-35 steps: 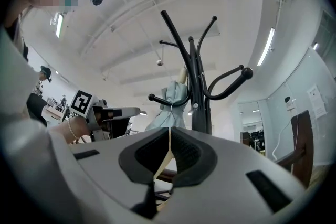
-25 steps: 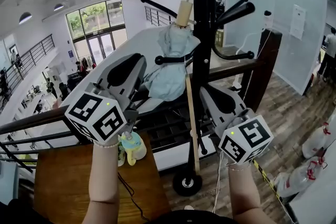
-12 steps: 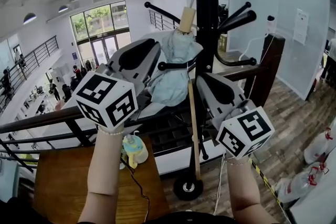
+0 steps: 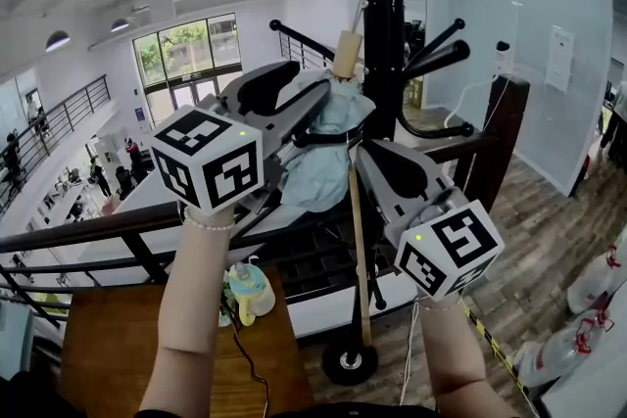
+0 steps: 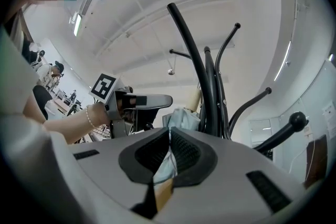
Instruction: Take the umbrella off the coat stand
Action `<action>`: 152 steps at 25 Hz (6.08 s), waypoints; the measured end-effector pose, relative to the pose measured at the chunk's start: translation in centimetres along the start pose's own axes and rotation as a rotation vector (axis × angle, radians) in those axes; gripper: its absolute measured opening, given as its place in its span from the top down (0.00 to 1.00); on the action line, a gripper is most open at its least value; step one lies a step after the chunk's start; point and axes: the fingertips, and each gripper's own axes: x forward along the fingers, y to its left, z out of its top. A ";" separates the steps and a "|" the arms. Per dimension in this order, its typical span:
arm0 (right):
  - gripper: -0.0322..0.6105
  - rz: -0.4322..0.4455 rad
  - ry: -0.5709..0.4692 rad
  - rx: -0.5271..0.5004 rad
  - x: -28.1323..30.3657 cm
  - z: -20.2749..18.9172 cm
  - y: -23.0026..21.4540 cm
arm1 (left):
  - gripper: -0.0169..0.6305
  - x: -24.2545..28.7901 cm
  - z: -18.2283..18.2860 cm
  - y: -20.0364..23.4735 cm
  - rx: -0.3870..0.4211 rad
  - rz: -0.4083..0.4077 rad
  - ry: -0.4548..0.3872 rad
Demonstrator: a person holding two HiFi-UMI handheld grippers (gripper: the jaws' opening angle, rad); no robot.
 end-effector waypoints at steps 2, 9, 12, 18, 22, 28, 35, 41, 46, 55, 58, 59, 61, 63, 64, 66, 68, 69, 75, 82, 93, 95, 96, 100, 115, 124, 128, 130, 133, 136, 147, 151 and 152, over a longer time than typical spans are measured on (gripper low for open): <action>0.90 -0.003 -0.008 0.002 0.0 0.2 -0.1 | 0.64 0.7 0.1 -0.2 -0.019 -0.023 0.016; 0.90 -0.003 -0.023 0.018 -0.1 0.3 -0.2 | 0.60 3.4 -0.4 -0.1 -0.047 -0.077 0.088; 0.90 -0.003 -0.020 0.031 -0.2 -0.1 -0.2 | 0.59 4.3 -0.8 -0.3 -0.073 -0.126 0.133; 0.90 0.000 -0.017 0.036 -0.1 -0.5 -0.2 | 0.59 5.1 -0.7 0.5 -0.051 -0.133 0.187; 0.90 0.005 -0.019 0.023 0.3 -0.3 -0.2 | 0.59 5.7 -0.7 0.3 -0.045 -0.152 0.210; 0.90 -0.001 -0.034 0.009 0.5 0.3 -0.3 | 0.59 6.3 -1.0 0.3 -0.055 -0.196 0.244; 0.90 -0.006 -0.034 0.015 0.5 0.1 -0.5 | 0.59 7.0 -1.3 -0.2 -0.056 -0.257 0.285; 0.90 -0.012 -0.036 0.020 0.3 0.0 -0.6 | 0.59 7.3 -1.5 -0.3 -0.032 -0.258 0.296; 0.90 -0.016 -0.036 0.025 0.1 -0.1 -0.7 | 0.62 7.4 -1.6 -0.8 -0.048 -0.302 0.289; 0.90 -0.017 -0.038 0.026 0.0 -0.3 -0.8 | 0.69 7.2 -1.3 -1.0 -0.094 -0.345 0.265; 0.90 -0.017 -0.040 0.025 0.0 -0.3 -0.9 | 0.73 7.1 -1.0 -0.8 -0.112 -0.335 0.245; 0.90 -0.016 -0.041 0.027 0.0 -0.3 -0.9 | 0.73 7.1 -0.9 -0.7 -0.113 -0.329 0.238; 0.90 -0.015 -0.042 0.030 0.0 -0.4 -0.9 | 0.73 6.9 -0.7 -0.5 -0.115 -0.319 0.222; 0.90 -0.015 -0.042 0.029 0.0 -0.4 -0.9 | 0.73 6.7 -0.6 -0.4 -0.109 -0.307 0.205; 0.90 -0.016 -0.042 0.029 0.0 -0.4 -0.9 | 0.73 6.7 -0.5 -0.3 -0.099 -0.297 0.197; 0.90 -0.018 -0.044 0.029 0.0 -0.3 -0.9 | 0.73 6.5 -0.2 0.0 -0.073 -0.272 0.184; 0.90 -0.017 -0.047 0.028 0.0 -0.2 -0.7 | 0.73 6.2 0.1 0.3 -0.062 -0.252 0.170; 0.90 -0.015 -0.048 0.026 0.0 -0.1 -0.6 | 0.73 6.1 0.3 0.5 -0.063 -0.243 0.162; 0.90 -0.017 -0.057 0.028 0.0 0.0 -0.5 | 0.73 5.8 1.9 1.2 -0.041 -0.210 0.125; 0.90 -0.024 -0.079 0.032 0.0 0.4 -1.0 | 0.73 5.6 3.5 1.8 -0.034 -0.183 0.086; 0.90 -0.017 -0.143 0.013 2.1 4.6 -0.7 | 0.73 6.4 5.3 3.2 -0.016 -0.136 0.054; 0.90 -0.002 -0.157 0.002 2.7 5.4 -0.2 | 0.73 6.4 5.5 3.2 -0.016 -0.130 0.048; 0.90 0.006 -0.162 0.002 2.9 5.6 0.1 | 0.73 6.4 5.5 3.2 -0.016 -0.126 0.045; 0.90 0.020 -0.176 0.011 3.7 6.2 1.0 | 0.73 6.3 6.0 3.1 -0.010 -0.120 0.038; 0.90 0.052 -0.209 0.008 5.6 8.0 2.1 | 0.73 6.7 7.9 3.2 -0.007 -0.132 0.020; 0.90 0.036 -0.205 0.003 5.8 7.7 1.8 | 0.74 6.3 9.6 3.5 -0.017 -0.121 -0.031; 0.90 0.037 -0.218 -0.008 6.0 7.9 1.8 | 0.74 6.2 9.7 3.2 0.006 -0.113 -0.021; 0.90 0.042 -0.221 -0.010 6.3 8.0 2.1 | 0.73 6.0 9.7 3.3 0.012 -0.109 -0.018; 0.90 0.042 -0.231 -0.017 6.9 9.1 2.4 | 0.73 5.3 10.8 3.8 0.015 -0.094 -0.037; 0.90 0.047 -0.247 -0.015 7.3 10.1 2.7 | 0.73 4.4 11.9 4.0 0.013 -0.083 -0.063; 0.90 0.046 -0.253 -0.027 10.6 13.1 4.9 | 0.73 -0.3 15.5 7.2 0.027 -0.037 -0.075; 0.90 0.058 -0.269 -0.036 10.3 13.3 5.0 | 0.73 -0.8 15.5 6.7 0.050 -0.013 -0.077; 0.90 0.060 -0.273 -0.037 10.3 13.5 5.2 | 0.73 -1.1 15.7 6.8 0.051 -0.007 -0.080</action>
